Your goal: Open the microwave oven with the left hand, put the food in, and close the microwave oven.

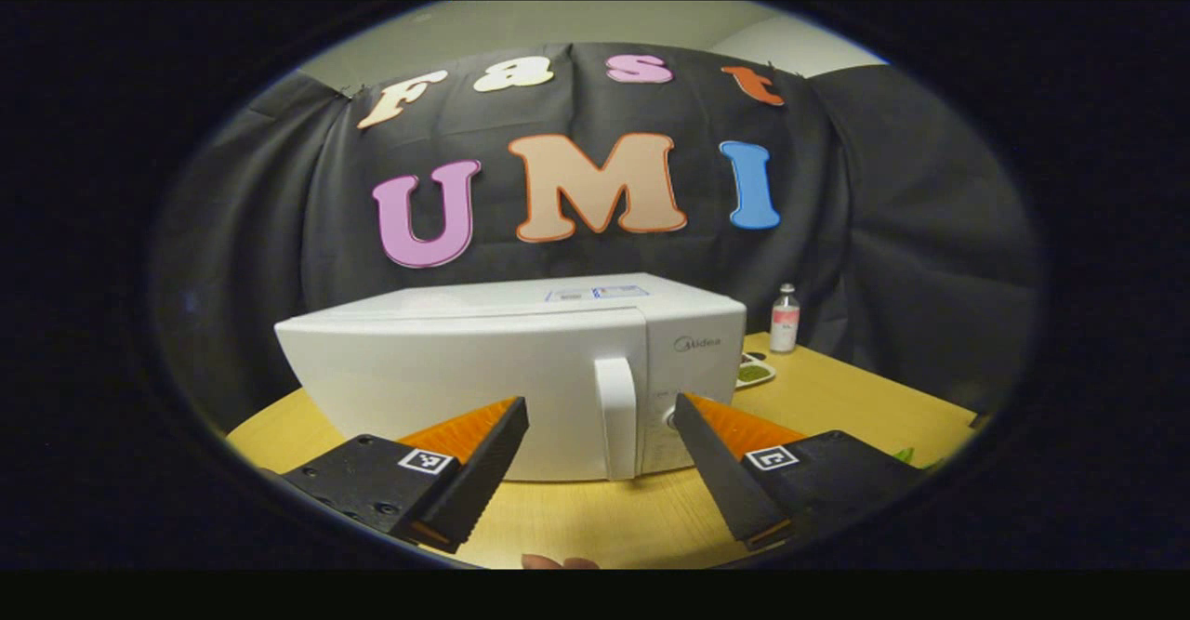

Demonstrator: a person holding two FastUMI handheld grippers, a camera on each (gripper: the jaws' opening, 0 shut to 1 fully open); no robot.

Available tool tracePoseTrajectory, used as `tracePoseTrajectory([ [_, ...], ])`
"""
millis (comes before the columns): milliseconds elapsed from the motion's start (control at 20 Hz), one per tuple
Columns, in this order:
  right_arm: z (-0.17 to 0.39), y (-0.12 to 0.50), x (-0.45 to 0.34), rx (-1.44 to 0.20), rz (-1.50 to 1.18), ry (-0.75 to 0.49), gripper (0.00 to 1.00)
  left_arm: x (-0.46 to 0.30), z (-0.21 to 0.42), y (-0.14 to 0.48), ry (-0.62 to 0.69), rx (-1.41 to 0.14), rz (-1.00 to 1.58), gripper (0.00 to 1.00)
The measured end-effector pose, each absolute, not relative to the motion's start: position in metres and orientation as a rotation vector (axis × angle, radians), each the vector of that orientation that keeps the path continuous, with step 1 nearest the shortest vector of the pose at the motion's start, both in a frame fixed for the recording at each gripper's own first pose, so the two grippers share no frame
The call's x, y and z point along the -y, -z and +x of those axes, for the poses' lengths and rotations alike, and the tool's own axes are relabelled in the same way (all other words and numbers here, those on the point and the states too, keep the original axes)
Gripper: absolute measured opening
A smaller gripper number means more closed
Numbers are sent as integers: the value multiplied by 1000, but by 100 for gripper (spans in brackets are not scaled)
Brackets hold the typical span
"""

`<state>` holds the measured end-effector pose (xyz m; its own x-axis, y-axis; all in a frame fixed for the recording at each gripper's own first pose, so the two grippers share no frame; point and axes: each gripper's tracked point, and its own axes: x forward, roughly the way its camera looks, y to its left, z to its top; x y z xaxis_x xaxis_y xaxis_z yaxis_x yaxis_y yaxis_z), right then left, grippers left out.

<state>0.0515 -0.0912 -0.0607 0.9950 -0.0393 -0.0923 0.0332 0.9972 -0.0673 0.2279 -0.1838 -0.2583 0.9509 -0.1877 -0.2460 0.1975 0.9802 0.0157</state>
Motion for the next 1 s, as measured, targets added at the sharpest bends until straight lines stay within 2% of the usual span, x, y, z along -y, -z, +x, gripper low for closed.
tracePoseTrajectory([
  [50,53,61,94,-98,-66,39,96,186,231,265,194,-253,42,100],
  [250,62,70,104,-121,-72,47,96,194,244,283,197,-277,44,96],
  [300,64,72,105,-129,-69,45,99,195,247,285,191,-277,35,98],
  [350,67,75,106,-137,-67,43,96,193,249,289,184,-286,29,96],
  [450,71,74,109,-139,-69,46,96,193,250,296,183,-306,16,78],
  [500,73,75,109,-138,-73,46,96,195,250,296,191,-309,-4,60],
  [600,76,80,106,-148,-91,35,96,197,248,302,195,-332,-9,31],
  [850,79,79,93,-146,-88,5,100,203,247,302,254,-314,-26,10],
  [900,79,80,92,-145,-85,3,100,203,247,298,259,-309,-14,2],
  [1000,79,77,90,-142,-75,3,100,201,248,301,262,-319,4,1],
])
